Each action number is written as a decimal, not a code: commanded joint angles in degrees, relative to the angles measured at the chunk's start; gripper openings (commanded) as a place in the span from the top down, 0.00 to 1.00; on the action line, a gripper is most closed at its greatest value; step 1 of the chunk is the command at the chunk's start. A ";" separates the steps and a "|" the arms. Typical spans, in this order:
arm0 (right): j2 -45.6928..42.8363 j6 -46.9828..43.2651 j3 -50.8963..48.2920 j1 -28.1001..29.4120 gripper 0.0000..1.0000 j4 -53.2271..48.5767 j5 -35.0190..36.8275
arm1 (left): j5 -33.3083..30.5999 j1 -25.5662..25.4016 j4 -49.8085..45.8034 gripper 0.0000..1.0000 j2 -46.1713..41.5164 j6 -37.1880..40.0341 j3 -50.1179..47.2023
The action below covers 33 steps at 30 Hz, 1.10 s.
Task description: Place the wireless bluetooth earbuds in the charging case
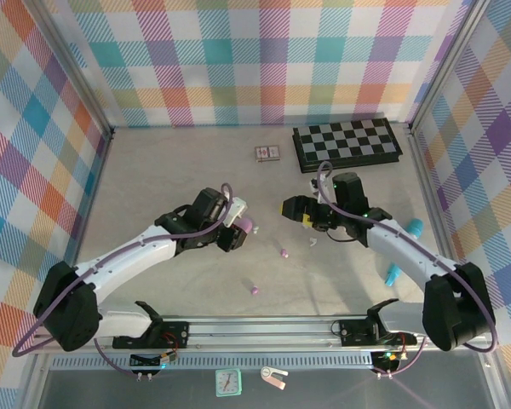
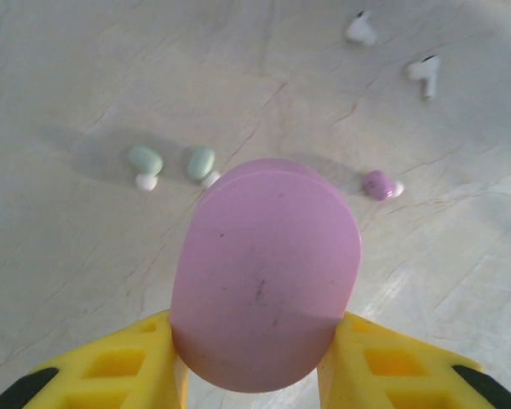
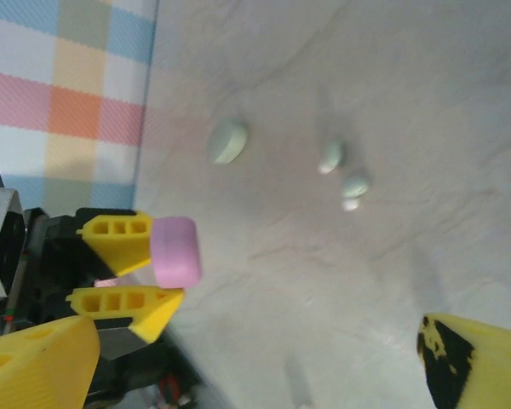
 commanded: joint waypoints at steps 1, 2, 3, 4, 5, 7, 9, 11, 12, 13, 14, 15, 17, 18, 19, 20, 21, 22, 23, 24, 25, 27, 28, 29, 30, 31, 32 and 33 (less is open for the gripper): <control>2.07 5.88 2.37 0.27 0.08 3.49 -11.15 | 4.30 -1.36 5.77 0.62 -2.79 2.32 -1.32; 3.11 6.01 3.27 0.53 0.09 2.70 -12.41 | 4.45 -1.62 5.82 0.63 -3.23 2.61 -1.50; 3.97 5.74 4.26 0.84 0.11 1.42 -13.06 | 4.37 -1.94 8.06 0.63 -3.80 3.05 -1.81; 4.59 5.34 5.09 1.18 0.13 0.38 -13.48 | 4.31 -2.21 8.75 0.63 -4.34 3.59 -2.09; 5.19 4.95 5.87 1.62 0.14 -0.16 -13.95 | 4.46 -2.51 9.40 0.63 -4.98 4.12 -2.41; 6.03 5.35 6.95 2.46 0.19 -0.09 -14.73 | 4.34 -2.73 10.02 0.63 -5.83 4.68 -2.57; 6.86 5.79 7.90 3.27 0.24 0.65 -15.30 | 4.63 -2.81 10.08 0.63 -6.15 5.25 -2.52; 7.68 6.02 8.77 4.17 0.28 1.37 -15.77 | 4.93 -2.84 9.81 0.63 -5.90 5.59 -2.42; 8.15 6.06 9.14 4.61 0.30 1.71 -15.87 | 4.98 -3.03 9.85 0.63 -5.69 5.77 -2.41; 8.62 6.05 9.50 5.00 0.32 1.83 -15.87 | 4.83 -3.27 10.04 0.63 -5.62 5.79 -2.52; 9.25 6.14 9.81 5.51 0.35 1.93 -15.97 | 4.39 -3.51 10.28 0.63 -5.35 5.82 -2.68; 9.87 6.47 10.13 5.73 0.38 2.08 -16.13 | 3.98 -3.73 10.41 0.63 -5.15 5.86 -2.71; 10.79 7.55 10.03 6.21 0.42 3.15 -16.57 | 3.46 -4.19 10.46 0.63 -4.88 5.96 -2.61; 11.24 8.05 9.84 6.50 0.43 4.06 -16.98 | 3.14 -4.39 10.51 0.63 -4.76 6.00 -2.57; 11.57 8.00 9.83 6.89 0.43 4.56 -17.10 | 3.04 -4.56 10.51 0.63 -4.75 6.12 -2.56; 11.86 7.61 9.91 7.26 0.43 4.38 -16.94 | 2.94 -4.75 10.51 0.62 -4.51 6.31 -2.48; 12.22 7.27 10.08 7.62 0.45 4.23 -16.90 | 2.95 -4.95 10.46 0.62 -4.19 6.39 -2.43; 12.62 7.23 10.09 7.83 0.49 4.13 -17.06 | 2.76 -5.29 10.27 0.63 -3.91 6.61 -2.37; 12.83 7.27 10.09 7.98 0.52 4.12 -17.07 | 2.54 -5.52 10.16 0.63 -3.71 6.75 -2.21; 13.12 7.39 10.00 8.01 0.55 4.11 -17.11 | 2.18 -5.72 10.07 0.62 -3.66 6.84 -2.26; 13.21 7.54 9.84 8.11 0.61 3.97 -17.02 | 2.05 -5.82 10.20 0.62 -3.55 6.92 -2.36; 13.06 7.81 9.52 8.03 0.70 3.93 -16.68 | 1.49 -5.95 10.46 0.62 -3.63 6.85 -2.63; 12.96 7.98 9.39 8.08 0.73 3.96 -16.59 | 1.23 -5.95 10.72 0.62 -3.77 6.84 -2.71; 12.79 8.08 9.39 8.12 0.75 3.97 -16.67 | 1.05 -5.96 11.00 0.62 -3.79 6.76 -2.87; 12.69 8.28 9.39 8.09 0.76 4.17 -16.92 | 0.90 -5.98 11.45 0.62 -3.92 6.63 -3.04; 12.64 8.24 9.54 7.98 0.77 4.21 -17.10 | 0.81 -5.93 12.09 0.61 -4.05 6.50 -3.35; 12.47 8.33 9.65 8.02 0.77 4.26 -17.19 | 0.80 -5.98 12.63 0.59 -4.16 6.41 -3.63; 12.27 8.45 9.82 8.02 0.78 4.22 -17.36 | 0.76 -5.95 13.50 0.55 -4.45 6.35 -3.99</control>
